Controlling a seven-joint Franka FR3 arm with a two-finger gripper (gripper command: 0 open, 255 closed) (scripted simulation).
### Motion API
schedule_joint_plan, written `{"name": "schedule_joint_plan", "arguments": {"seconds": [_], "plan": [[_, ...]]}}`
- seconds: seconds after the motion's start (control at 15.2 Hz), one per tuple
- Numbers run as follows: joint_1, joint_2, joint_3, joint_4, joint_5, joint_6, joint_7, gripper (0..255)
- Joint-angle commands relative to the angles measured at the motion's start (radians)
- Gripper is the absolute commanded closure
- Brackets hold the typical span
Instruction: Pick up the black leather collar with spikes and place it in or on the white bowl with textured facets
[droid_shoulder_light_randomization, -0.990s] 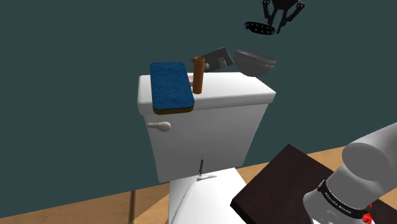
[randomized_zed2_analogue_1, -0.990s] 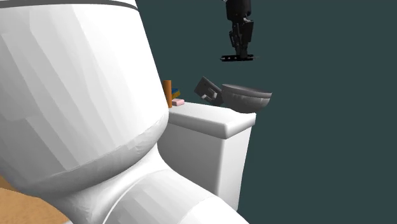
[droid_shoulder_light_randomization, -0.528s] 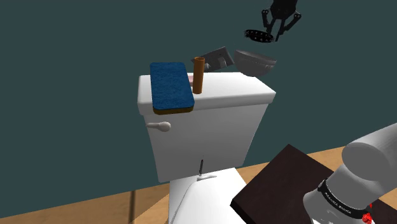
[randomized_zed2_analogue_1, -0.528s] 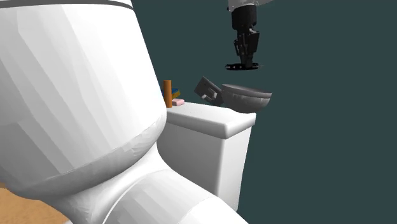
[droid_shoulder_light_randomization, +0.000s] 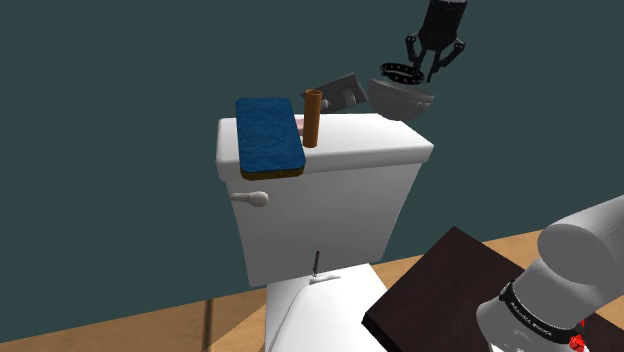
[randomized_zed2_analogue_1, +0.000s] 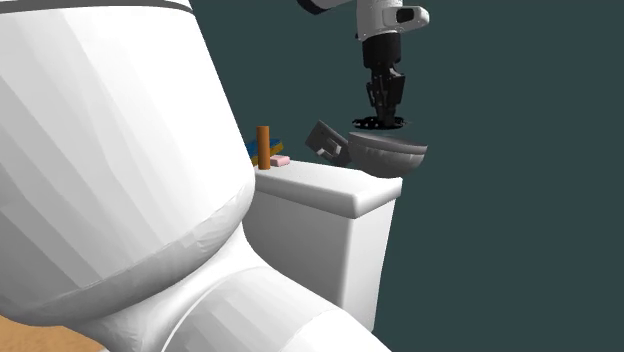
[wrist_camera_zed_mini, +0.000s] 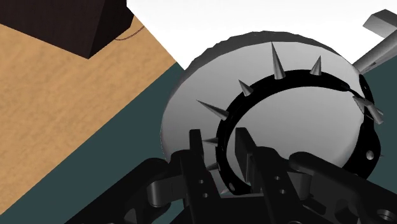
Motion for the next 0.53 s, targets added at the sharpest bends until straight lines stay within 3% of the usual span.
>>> {"name": "schedule_joint_plan", "arguments": {"seconds": [0.0, 0.46], "plan": [[0.001, -0.007, 0.000, -0.034, 0.002, 0.027, 0.001, 255], [0.001, -0.009, 0.000, -0.042, 0.002, 0.034, 0.001, 255]]}}
